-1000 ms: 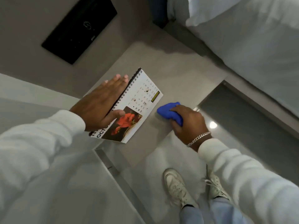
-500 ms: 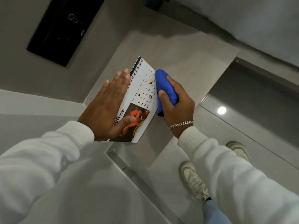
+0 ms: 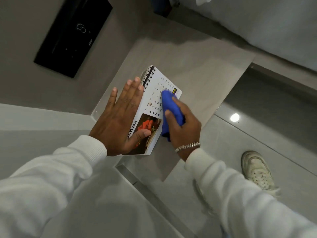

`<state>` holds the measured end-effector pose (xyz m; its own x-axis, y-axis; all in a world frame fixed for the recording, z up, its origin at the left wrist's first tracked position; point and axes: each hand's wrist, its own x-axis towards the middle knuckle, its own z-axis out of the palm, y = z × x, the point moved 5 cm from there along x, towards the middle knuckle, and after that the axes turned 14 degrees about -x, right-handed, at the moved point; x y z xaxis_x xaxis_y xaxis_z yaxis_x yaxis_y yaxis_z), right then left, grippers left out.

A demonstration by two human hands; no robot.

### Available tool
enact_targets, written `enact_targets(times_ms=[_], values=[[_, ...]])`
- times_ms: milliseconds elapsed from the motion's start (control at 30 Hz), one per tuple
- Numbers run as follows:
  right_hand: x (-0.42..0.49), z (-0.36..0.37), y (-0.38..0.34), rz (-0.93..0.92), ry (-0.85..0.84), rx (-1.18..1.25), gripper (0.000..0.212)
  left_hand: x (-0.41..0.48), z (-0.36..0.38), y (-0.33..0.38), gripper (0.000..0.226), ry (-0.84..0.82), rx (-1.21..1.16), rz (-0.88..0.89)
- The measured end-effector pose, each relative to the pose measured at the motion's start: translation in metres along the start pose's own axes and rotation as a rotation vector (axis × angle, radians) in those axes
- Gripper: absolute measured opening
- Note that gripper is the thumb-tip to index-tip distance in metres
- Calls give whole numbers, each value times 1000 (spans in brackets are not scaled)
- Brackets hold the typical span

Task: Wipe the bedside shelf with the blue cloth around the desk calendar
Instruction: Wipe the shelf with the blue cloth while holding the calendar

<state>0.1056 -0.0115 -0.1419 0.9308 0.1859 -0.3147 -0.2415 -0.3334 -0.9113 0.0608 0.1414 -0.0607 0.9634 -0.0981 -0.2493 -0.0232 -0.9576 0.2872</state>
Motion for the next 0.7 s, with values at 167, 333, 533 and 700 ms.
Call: enact_targets(times_ms=[167,333,533,700], values=[[31,-3,-17,-1,91,15,40,1,0,1,94,0,-1,1],[-25,16,-2,-69,-47,-72,43,1,-1,1,93,0,-15,6],[-49,20,5,-112,-136,-113,47,1,-1,2,91,-19,-11,5],[9,5,-24,-115,57,-96,43,1,-2,3,91,-22,-31,-4]])
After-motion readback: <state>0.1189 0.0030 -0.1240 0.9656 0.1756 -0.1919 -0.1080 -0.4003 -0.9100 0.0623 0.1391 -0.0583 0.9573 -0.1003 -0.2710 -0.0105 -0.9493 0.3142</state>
